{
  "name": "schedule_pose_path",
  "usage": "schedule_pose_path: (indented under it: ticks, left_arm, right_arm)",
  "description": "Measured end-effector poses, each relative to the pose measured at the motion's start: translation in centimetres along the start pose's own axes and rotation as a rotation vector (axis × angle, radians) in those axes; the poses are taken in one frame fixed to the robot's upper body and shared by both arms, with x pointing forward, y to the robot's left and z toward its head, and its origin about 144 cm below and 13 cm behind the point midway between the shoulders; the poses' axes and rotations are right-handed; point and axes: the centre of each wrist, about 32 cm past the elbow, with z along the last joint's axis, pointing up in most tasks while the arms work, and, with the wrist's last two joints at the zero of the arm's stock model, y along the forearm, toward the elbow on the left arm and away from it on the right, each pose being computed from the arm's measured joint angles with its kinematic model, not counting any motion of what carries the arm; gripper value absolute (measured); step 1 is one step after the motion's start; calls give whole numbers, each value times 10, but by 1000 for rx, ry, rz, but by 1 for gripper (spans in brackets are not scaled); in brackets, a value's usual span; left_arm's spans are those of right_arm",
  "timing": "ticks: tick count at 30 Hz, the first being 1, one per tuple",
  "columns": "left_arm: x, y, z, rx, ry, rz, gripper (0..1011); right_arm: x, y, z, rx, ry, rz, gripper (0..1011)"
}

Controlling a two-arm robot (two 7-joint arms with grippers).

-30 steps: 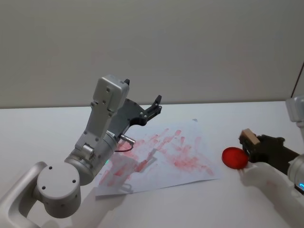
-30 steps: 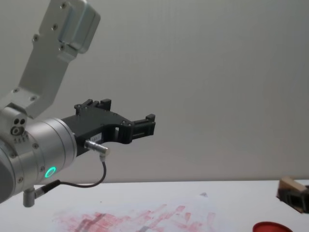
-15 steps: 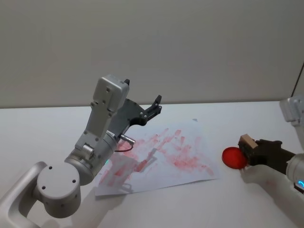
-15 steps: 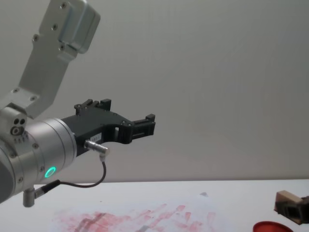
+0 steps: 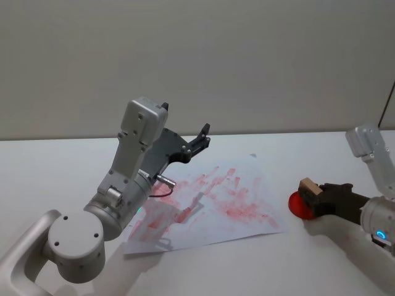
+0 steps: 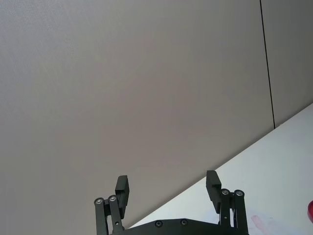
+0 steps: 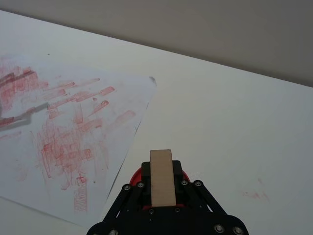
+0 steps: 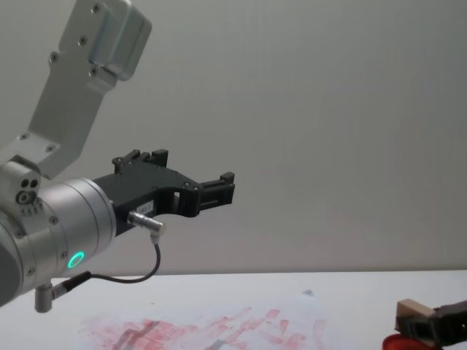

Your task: Use the one hand to pick up the stamp and affix it onto the A4 paper.

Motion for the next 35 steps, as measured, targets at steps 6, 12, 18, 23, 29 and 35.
schedule_pose_path:
  ticks: [6,12,18,23,29,35]
  left_arm:
    - [0,0,0,0,0,0,1001]
    - [0,0,0,0,0,0,1001]
    - [0,0,0,0,0,0,1001]
    - [0,0,0,0,0,0,1001]
    - [0,0,0,0,0,0,1001]
    - [0,0,0,0,0,0,1001]
  right_arm:
    - [0,3,1,-9,-3,11,232]
    - [0,5,2,-15,-6,18,406]
    - [0,6,2,-19,-7,22,580]
    - [-1,7,2,-21,-8,25,745]
    - [-1,8,2,-23,-8,27,903]
    - [-1,8,2,-24,-9,28,1001]
